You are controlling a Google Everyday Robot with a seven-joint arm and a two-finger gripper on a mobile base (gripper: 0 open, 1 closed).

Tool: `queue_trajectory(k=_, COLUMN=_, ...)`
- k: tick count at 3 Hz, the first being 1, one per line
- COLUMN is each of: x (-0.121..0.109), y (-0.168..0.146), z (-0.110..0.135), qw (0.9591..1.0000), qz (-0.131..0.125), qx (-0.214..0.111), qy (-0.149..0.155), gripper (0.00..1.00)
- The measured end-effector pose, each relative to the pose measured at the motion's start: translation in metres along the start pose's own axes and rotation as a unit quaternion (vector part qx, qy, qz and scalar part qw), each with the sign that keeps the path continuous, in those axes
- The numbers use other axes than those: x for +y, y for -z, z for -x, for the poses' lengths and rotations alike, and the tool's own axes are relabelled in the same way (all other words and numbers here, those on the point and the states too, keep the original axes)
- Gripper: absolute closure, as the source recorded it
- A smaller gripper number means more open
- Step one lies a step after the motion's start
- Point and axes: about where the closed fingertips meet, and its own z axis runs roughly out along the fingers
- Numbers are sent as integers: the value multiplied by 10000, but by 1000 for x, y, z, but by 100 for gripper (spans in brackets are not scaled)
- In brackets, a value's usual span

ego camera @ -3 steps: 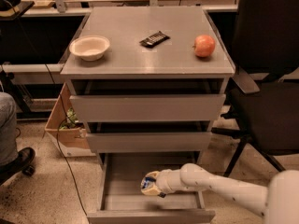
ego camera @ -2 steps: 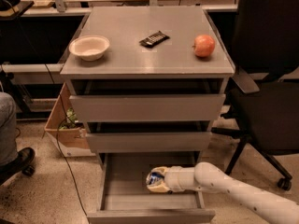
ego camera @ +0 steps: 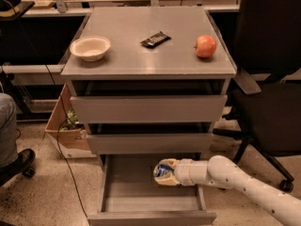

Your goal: Pick pepsi can from bottom drawer and place on counter

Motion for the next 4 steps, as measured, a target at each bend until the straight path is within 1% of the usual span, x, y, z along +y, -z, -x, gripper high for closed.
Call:
queue_trajectory(k=1, x=-2, y=43, z=50, qw=9990, qz=-359, qx=-154, qy=223, gripper=100)
queue_trajectory(k=2, x=-5, y=96, z=99, qw=9953, qz=-750, qx=-423, qy=443, gripper=100)
queue_trajectory(k=3, x=-13, y=166, z=178, qw=9851, qz=-1208, qx=-815, qy=910, gripper=100)
queue_trajectory(k=4, x=-33, y=203, z=227, qw=9783, qz=-1407, qx=-1067, qy=1085, gripper=100)
